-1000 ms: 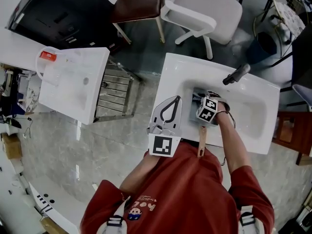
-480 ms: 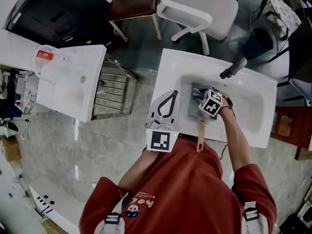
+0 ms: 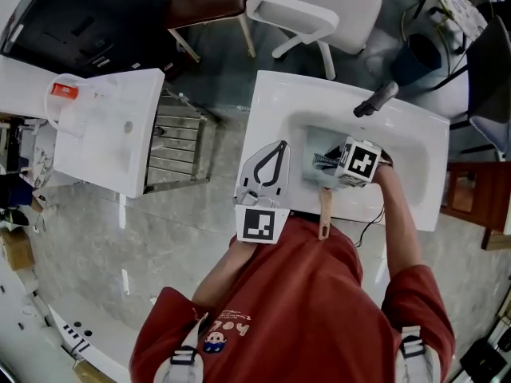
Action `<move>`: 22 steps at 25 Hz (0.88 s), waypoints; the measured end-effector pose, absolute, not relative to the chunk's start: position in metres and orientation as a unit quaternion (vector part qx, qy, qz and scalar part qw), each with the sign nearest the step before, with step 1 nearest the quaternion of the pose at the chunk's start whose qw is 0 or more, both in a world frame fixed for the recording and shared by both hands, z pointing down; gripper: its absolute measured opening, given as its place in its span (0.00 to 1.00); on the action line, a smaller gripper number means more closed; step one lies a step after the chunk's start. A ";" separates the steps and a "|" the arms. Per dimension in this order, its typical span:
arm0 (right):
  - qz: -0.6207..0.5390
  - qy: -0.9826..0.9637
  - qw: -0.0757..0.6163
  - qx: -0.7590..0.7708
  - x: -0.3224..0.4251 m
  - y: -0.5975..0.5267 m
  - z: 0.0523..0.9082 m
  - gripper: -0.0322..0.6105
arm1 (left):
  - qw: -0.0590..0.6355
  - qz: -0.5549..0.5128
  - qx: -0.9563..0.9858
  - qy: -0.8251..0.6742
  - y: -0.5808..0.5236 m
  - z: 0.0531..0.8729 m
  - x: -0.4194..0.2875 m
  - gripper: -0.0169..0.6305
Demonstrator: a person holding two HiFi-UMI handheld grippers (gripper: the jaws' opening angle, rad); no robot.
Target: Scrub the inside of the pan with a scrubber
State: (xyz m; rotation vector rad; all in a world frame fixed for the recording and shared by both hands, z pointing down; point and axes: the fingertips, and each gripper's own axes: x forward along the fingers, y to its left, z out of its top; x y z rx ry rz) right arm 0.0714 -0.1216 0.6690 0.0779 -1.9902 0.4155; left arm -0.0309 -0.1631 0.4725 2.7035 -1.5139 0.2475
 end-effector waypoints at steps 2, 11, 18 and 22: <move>0.192 -0.826 0.531 0.011 0.073 -0.112 0.673 0.27 | 0.019 0.086 0.869 -0.487 -0.162 0.475 -0.032 0.04; 0.260 -0.809 0.527 -0.010 0.079 -0.097 0.697 0.27 | 0.023 0.089 0.868 -0.488 -0.163 0.478 -0.032 0.04; 0.301 -0.809 0.504 -0.033 0.080 -0.093 0.708 0.26 | 0.019 0.097 0.867 -0.489 -0.162 0.479 -0.031 0.04; 0.305 -0.815 0.491 -0.028 0.081 -0.093 0.708 0.26 | 0.022 0.095 0.865 -0.493 -0.161 0.480 -0.031 0.04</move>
